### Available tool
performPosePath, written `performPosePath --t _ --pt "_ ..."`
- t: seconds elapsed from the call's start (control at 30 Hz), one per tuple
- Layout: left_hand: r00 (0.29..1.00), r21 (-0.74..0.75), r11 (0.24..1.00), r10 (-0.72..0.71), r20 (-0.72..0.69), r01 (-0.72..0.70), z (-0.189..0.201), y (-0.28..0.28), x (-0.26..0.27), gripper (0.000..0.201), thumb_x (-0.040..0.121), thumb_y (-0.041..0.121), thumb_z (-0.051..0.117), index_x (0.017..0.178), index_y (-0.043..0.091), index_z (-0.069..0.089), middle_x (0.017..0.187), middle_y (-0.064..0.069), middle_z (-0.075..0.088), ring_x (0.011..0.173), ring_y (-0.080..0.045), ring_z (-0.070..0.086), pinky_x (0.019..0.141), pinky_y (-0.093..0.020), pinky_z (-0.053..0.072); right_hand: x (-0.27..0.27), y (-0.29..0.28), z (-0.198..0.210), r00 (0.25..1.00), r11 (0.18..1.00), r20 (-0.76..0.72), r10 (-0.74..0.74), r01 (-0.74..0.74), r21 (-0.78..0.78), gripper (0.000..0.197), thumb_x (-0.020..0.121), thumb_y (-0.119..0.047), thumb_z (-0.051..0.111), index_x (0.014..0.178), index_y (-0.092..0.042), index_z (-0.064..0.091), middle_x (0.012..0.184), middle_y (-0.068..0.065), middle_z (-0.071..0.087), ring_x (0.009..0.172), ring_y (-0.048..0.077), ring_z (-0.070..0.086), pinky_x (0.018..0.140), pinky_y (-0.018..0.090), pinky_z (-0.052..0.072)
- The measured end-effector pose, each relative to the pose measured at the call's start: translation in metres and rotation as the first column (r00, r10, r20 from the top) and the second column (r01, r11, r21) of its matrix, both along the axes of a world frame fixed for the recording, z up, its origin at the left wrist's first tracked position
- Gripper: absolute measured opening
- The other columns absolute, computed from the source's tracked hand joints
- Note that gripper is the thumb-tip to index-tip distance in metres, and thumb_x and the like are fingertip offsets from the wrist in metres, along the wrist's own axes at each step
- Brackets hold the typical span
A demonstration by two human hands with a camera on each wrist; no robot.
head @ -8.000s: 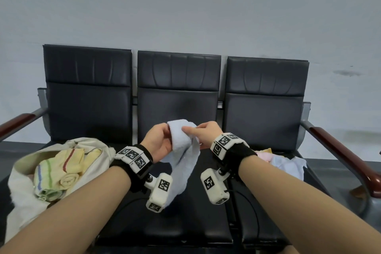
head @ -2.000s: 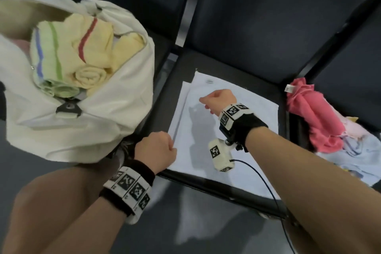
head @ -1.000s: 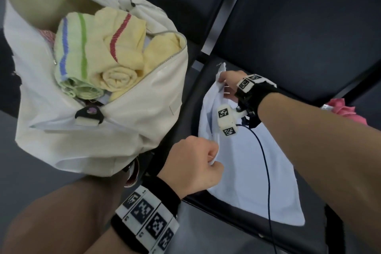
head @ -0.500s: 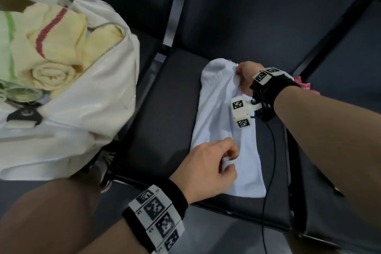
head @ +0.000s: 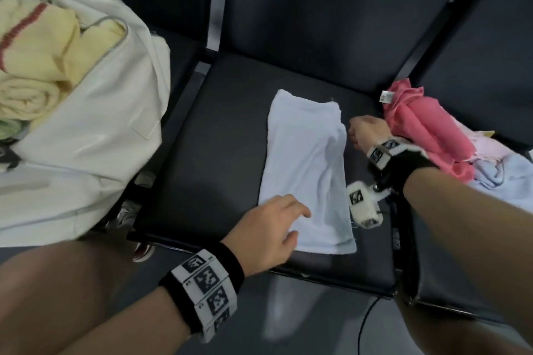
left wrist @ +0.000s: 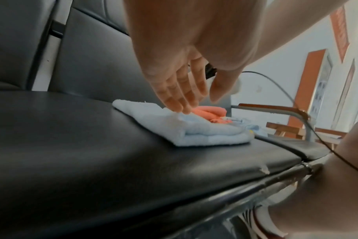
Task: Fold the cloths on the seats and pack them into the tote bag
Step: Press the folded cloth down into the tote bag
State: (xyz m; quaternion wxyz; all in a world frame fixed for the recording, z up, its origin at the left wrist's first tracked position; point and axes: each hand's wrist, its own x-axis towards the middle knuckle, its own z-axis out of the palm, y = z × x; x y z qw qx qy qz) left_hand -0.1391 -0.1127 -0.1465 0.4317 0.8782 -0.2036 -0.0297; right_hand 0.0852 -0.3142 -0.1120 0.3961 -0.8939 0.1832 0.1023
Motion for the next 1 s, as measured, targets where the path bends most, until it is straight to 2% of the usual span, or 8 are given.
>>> performPosePath --t 0.1,0.17,0.3,0.4,0.53,0.7,0.83,1.0 --pt "0.998 0.111 0.993 0.030 0.055 -0.036 -0.014 0.004 0.000 0.029 0.083 0.016 0.061 0.112 0.019 0.065 0.109 0.009 0.056 0.103 -0.011 0.052 0.088 -0.036 0.051 -0.069 -0.002 -0.002 0.963 0.964 0.081 0.255 -0.248 -0.093 0.018 0.082 -0.019 0.063 0.096 -0.025 0.072 0.088 -0.003 0.069 0.083 0.014 0.061 0.079 0.022 0.046" --pt "0.998 0.178 0.983 0.027 0.058 -0.037 -0.018 0.003 -0.003 0.027 0.085 0.017 0.065 0.111 0.020 0.066 0.109 0.009 0.055 0.105 -0.010 0.050 0.090 -0.035 0.050 -0.114 -0.004 -0.007 0.869 0.878 0.139 0.475 -0.457 -0.144 0.020 0.083 -0.011 0.065 0.099 -0.020 0.072 0.087 -0.003 0.068 0.083 0.013 0.060 0.077 0.016 0.043" --pt "0.993 0.190 0.975 0.110 0.049 -0.118 -0.025 -0.004 -0.019 0.024 0.084 0.022 0.072 0.107 0.017 0.068 0.111 0.008 0.056 0.105 -0.012 0.053 0.091 -0.036 0.051 -0.162 -0.021 -0.030 0.620 0.677 0.273 0.736 -0.687 -0.263 0.020 0.080 -0.030 0.061 0.094 -0.018 0.069 0.088 -0.002 0.060 0.089 0.020 0.055 0.084 0.031 0.043" --pt "0.981 0.239 0.953 0.173 0.085 -0.188 -0.033 -0.018 -0.037 0.034 0.078 0.025 0.077 0.110 0.014 0.070 0.117 0.004 0.056 0.111 -0.016 0.054 0.094 -0.039 0.051 -0.188 -0.030 -0.048 0.515 0.594 0.302 0.802 -0.735 -0.326 0.020 0.078 -0.031 0.069 0.094 -0.019 0.069 0.094 -0.003 0.059 0.093 0.022 0.055 0.082 0.038 0.048" --pt "0.968 0.301 0.923 0.200 0.150 -0.237 -0.035 -0.031 -0.048 0.034 0.082 0.027 0.066 0.113 0.014 0.069 0.120 -0.002 0.057 0.113 -0.020 0.056 0.092 -0.039 0.051 -0.202 -0.036 -0.060 0.453 0.574 0.367 0.812 -0.735 -0.362 0.019 0.077 -0.027 0.072 0.094 -0.017 0.071 0.100 -0.001 0.062 0.097 0.023 0.059 0.077 0.037 0.051" --pt "0.957 0.363 0.889 0.223 0.187 -0.278 -0.030 -0.038 -0.053 0.033 0.081 0.030 0.065 0.108 0.013 0.073 0.116 -0.005 0.061 0.107 -0.021 0.057 0.085 -0.038 0.055 -0.197 -0.044 -0.050 0.369 0.454 0.279 0.887 -0.810 -0.372 0.036 0.063 -0.019 0.082 0.098 -0.015 0.072 0.103 0.005 0.063 0.097 0.028 0.063 0.073 0.038 0.053" --pt "0.950 0.405 0.860 0.266 0.167 -0.312 -0.025 -0.042 -0.052 0.033 0.072 0.016 0.084 0.103 0.014 0.075 0.111 -0.003 0.063 0.103 -0.021 0.057 0.080 -0.041 0.056 -0.196 -0.046 -0.042 0.373 0.431 0.223 0.901 -0.833 -0.346 0.038 0.065 -0.020 0.082 0.099 -0.011 0.068 0.108 0.007 0.058 0.101 0.029 0.056 0.075 0.041 0.052" --pt "0.942 0.454 0.826 0.288 0.172 -0.335 -0.019 -0.049 -0.052 0.025 0.071 0.013 0.084 0.094 0.015 0.075 0.102 0.002 0.062 0.095 -0.021 0.058 0.072 -0.039 0.057 -0.198 -0.047 -0.045 0.355 0.448 0.289 0.889 -0.804 -0.390 0.027 0.060 -0.014 0.085 0.081 -0.011 0.069 0.087 0.007 0.056 0.080 0.030 0.054 0.062 0.044 0.051"
